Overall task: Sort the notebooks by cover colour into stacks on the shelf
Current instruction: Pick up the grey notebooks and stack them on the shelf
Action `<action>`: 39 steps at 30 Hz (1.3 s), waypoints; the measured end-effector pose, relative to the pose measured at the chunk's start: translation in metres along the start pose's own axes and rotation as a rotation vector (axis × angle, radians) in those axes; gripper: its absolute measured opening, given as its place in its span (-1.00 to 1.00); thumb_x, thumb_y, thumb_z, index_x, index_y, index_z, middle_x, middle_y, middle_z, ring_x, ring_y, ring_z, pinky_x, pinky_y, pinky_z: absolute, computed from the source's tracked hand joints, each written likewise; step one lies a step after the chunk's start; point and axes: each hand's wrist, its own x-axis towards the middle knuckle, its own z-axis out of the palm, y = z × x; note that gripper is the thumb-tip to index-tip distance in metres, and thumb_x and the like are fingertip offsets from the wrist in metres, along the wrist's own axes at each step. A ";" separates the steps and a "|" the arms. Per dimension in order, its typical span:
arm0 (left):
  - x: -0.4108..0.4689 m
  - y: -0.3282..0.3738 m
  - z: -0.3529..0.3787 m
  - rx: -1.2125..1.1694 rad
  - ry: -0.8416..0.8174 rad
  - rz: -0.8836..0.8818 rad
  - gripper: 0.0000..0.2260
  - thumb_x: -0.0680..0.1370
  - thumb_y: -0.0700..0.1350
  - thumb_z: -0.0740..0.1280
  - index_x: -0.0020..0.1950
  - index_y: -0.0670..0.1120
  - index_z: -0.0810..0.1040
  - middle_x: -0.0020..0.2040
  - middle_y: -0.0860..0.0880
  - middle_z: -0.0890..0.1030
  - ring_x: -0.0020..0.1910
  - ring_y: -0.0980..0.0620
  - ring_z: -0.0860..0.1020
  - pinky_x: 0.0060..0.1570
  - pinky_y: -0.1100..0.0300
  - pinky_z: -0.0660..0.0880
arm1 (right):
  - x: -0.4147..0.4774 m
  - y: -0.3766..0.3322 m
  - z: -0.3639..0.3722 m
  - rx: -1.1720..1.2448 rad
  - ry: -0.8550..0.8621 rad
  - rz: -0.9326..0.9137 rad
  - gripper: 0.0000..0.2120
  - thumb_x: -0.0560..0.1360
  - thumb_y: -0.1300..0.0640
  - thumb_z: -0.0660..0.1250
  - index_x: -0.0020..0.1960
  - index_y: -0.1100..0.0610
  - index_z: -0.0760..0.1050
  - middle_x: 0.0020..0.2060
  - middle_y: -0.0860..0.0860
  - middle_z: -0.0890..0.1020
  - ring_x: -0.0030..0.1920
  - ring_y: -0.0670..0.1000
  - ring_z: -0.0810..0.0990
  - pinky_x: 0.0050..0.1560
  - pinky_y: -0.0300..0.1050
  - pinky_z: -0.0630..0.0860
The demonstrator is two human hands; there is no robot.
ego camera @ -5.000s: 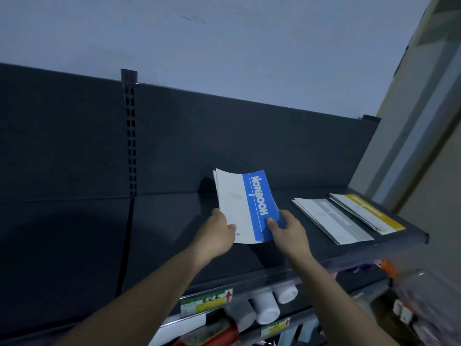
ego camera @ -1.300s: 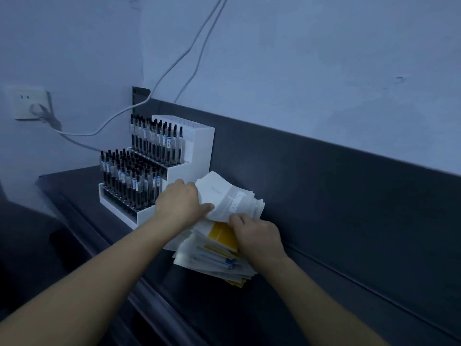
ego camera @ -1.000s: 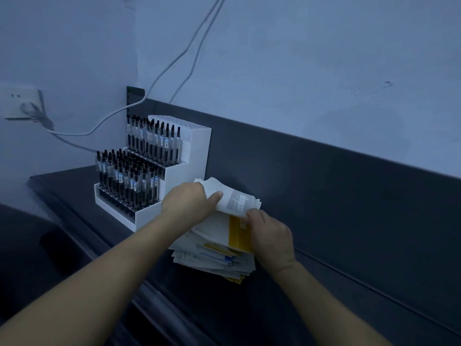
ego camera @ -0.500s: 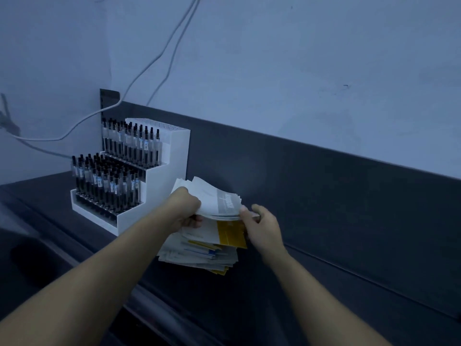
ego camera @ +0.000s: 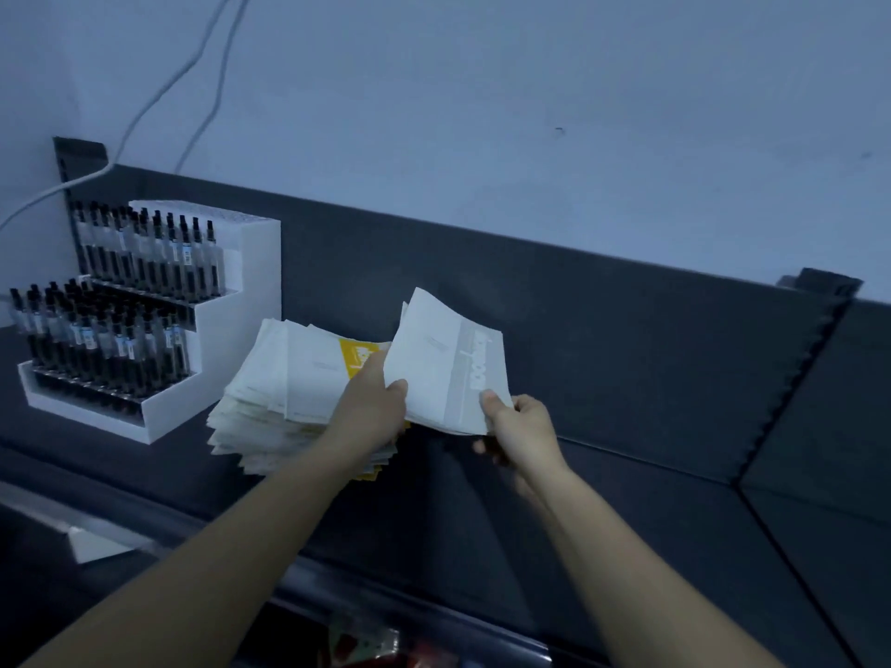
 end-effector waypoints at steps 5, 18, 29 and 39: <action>-0.024 0.013 0.052 -0.066 -0.045 0.080 -0.69 0.62 -0.21 0.10 0.35 -0.07 0.40 0.15 -0.14 0.56 0.07 -0.18 0.53 -0.03 0.02 0.47 | -0.018 0.005 -0.051 -0.091 0.084 -0.099 -0.81 0.58 0.08 0.26 0.04 0.18 0.33 -0.11 0.11 0.58 -0.44 0.03 0.48 -0.62 -0.33 0.31; -0.113 0.076 0.233 -0.174 -0.205 0.137 -0.81 0.62 -0.16 0.14 0.12 0.01 0.51 -0.08 0.04 0.60 -0.24 0.06 0.47 -0.22 0.15 0.41 | -0.056 0.028 -0.270 -0.201 0.243 -0.226 -0.89 0.57 0.12 0.28 -0.06 0.07 0.35 -0.22 -0.04 0.58 -0.32 -0.05 0.55 -0.40 -0.19 0.47; -0.157 0.115 0.369 -0.005 -0.451 0.133 -0.74 0.59 -0.15 0.20 0.27 -0.11 0.45 0.15 -0.04 0.58 -0.12 -0.02 0.53 -0.16 0.14 0.46 | -0.077 0.058 -0.428 -0.335 0.410 -0.158 -0.86 0.52 0.08 0.31 -0.03 0.14 0.40 -0.13 0.03 0.63 -0.13 0.09 0.63 -0.16 0.06 0.57; -0.193 0.126 0.465 0.155 -0.668 0.124 -0.74 0.60 -0.08 0.21 0.28 -0.09 0.40 0.16 -0.06 0.55 0.06 -0.14 0.56 0.09 -0.06 0.54 | -0.102 0.095 -0.517 -0.577 0.579 -0.025 -0.78 0.51 -0.03 0.31 0.00 0.12 0.43 -0.10 -0.03 0.61 -0.06 0.06 0.60 0.00 0.12 0.56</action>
